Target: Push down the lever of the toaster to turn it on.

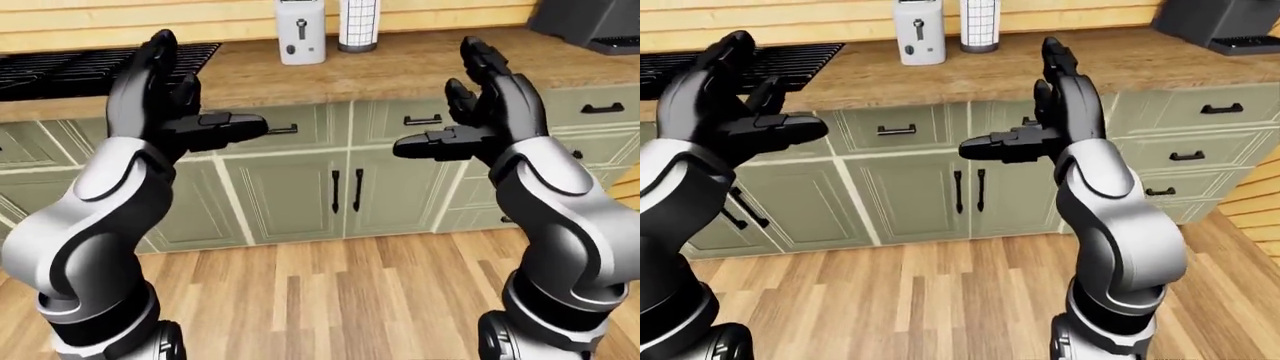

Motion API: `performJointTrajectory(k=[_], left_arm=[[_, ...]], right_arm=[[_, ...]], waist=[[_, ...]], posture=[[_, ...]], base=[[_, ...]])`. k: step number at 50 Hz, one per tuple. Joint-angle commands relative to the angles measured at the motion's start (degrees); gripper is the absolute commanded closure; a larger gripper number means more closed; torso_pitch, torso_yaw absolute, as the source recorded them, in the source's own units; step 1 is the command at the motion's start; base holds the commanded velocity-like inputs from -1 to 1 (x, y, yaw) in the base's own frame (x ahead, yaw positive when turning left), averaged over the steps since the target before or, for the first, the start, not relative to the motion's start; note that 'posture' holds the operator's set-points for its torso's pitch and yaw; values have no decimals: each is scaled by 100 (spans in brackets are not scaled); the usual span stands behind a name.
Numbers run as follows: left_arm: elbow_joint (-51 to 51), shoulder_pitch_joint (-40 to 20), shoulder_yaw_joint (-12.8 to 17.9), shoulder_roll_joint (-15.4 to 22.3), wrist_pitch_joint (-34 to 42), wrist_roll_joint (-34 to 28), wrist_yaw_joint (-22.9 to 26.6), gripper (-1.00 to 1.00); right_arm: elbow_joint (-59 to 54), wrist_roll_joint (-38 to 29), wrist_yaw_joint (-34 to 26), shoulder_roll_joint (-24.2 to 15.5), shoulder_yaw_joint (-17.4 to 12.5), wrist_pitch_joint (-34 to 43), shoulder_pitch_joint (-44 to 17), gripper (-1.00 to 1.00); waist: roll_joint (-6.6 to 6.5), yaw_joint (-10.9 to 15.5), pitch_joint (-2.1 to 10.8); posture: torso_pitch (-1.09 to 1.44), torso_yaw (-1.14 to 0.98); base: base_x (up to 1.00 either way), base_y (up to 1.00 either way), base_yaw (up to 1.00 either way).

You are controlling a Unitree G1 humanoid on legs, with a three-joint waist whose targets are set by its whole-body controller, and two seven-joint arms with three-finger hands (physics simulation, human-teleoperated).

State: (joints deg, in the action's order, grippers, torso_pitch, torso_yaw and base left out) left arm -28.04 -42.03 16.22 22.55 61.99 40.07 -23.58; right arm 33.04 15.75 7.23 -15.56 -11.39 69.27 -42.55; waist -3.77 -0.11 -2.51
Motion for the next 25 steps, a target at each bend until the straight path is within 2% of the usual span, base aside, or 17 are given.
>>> performJointTrajectory(k=[1, 4, 10, 12, 13, 14, 15, 16, 17, 18, 20, 23, 25], left_arm=[[-132, -203, -2, 41, -119, 15, 5, -100], [-133, -195, -11, 47, -128, 10, 8, -100], [-129, -186, -13, 45, -151, -8, 17, -100], [-136, -182, -15, 40, -155, -10, 17, -100], [-142, -185, -8, 42, -148, -7, 13, -100], [-147, -187, 0, 43, -140, 1, 9, -100], [-148, -190, 4, 46, -137, 4, 6, -100], [-120, -159, -10, 50, -195, -22, 41, -100], [-120, -169, -7, 53, -186, -20, 38, -100], [-119, -182, 0, 55, -174, -12, 34, -100], [-122, -188, 2, 58, -167, -4, 26, -100], [-113, -194, -8, 53, -177, -1, 28, -100], [-117, -198, -4, 53, -164, 8, 17, -100]], right_arm=[[147, 1, 26, -106, -107, -147, -199, -100], [155, 17, 34, -112, -91, -158, -187, -100], [141, 34, 45, -116, -86, -211, -163, -100], [156, 44, 50, -115, -87, -205, -166, -100], [178, 52, 65, -110, -89, -168, -184, -100], [179, 53, 69, -111, -87, -170, -179, -100], [165, 50, 63, -113, -83, -203, -162, -100], [162, 51, 68, -112, -81, -201, -170, -100], [153, 50, 69, -111, -76, -210, -168, -100], [158, 55, 70, -110, -76, -203, -174, -100], [146, 55, 63, -118, -76, -228, -162, -100], [148, 56, 83, -113, -71, -212, -186, -100], [119, 49, 98, -113, -83, -241, -186, -100]], waist=[[-69, -53, 119], [151, -44, 130], [464, -57, 7], [623, -42, -12], [757, -32, 32], [735, -9, 55], [636, -45, 7], [692, 19, 10], [687, 13, 77], [645, 12, 125], [529, 3, 103], [266, -59, 47], [-151, -98, 160]], posture=[[0, 0], [0, 0], [0, 0], [0, 0], [0, 0], [0, 0], [0, 0], [0, 0], [0, 0], [0, 0], [0, 0], [0, 0], [0, 0]], base=[[2, 29, 0], [4, 29, 0], [18, 25, 0], [30, 23, 0], [30, 23, 0], [30, 23, 0], [30, 23, 0], [29, 23, 0], [28, 23, 0], [28, 23, 0], [28, 20, 0], [27, 15, 0], [2, 0, 0]])
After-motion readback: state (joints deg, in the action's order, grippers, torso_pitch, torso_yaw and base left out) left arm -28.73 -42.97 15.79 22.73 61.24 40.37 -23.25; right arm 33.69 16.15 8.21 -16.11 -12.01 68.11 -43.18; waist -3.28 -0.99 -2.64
